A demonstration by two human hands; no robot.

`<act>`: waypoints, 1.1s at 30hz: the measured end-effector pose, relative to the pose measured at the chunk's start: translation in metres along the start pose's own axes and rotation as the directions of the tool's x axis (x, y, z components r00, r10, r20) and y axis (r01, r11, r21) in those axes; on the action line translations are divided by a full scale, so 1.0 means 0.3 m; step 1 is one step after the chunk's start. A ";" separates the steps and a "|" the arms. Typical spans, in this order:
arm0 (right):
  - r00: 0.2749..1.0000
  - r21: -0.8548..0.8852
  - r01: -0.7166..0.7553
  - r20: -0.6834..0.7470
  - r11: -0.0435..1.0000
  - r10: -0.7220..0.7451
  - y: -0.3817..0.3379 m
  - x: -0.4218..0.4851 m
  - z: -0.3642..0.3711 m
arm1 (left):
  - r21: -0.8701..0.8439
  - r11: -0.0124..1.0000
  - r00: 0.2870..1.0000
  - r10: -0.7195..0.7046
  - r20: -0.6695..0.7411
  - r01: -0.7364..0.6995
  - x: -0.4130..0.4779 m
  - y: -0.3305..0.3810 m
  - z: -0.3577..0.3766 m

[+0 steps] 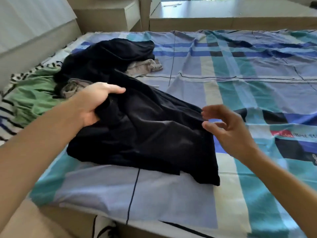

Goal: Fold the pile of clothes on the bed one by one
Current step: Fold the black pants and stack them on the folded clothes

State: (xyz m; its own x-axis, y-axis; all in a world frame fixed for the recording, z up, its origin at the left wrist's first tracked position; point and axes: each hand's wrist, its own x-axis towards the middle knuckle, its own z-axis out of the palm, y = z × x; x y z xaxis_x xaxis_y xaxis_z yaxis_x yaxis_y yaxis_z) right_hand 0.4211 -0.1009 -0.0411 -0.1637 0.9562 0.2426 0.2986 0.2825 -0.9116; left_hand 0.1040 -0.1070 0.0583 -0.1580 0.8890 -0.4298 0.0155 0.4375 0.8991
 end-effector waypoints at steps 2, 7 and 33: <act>0.998 -0.094 0.047 0.053 0.994 -0.042 0.015 -0.003 0.049 | 0.036 0.999 0.997 -0.026 -0.075 0.028 0.029 -0.019 -0.115; 0.952 -0.293 0.106 0.307 0.950 -0.011 0.063 -0.019 0.159 | 0.415 0.894 0.951 -0.034 -0.309 0.167 0.157 -0.183 -0.319; 0.897 -0.024 -0.423 0.126 0.906 0.423 0.004 -0.057 0.139 | 0.982 0.023 0.937 0.306 0.171 -0.187 0.223 -0.272 -0.177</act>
State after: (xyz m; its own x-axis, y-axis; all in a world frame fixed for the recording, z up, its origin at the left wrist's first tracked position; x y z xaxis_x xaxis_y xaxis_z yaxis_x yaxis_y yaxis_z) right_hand 0.3850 -0.1202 -0.0601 -0.1390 0.9679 -0.2096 0.3621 -0.1473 -0.9204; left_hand 0.0399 -0.0905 -0.0394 0.0258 0.9895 -0.1420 0.9995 -0.0233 0.0196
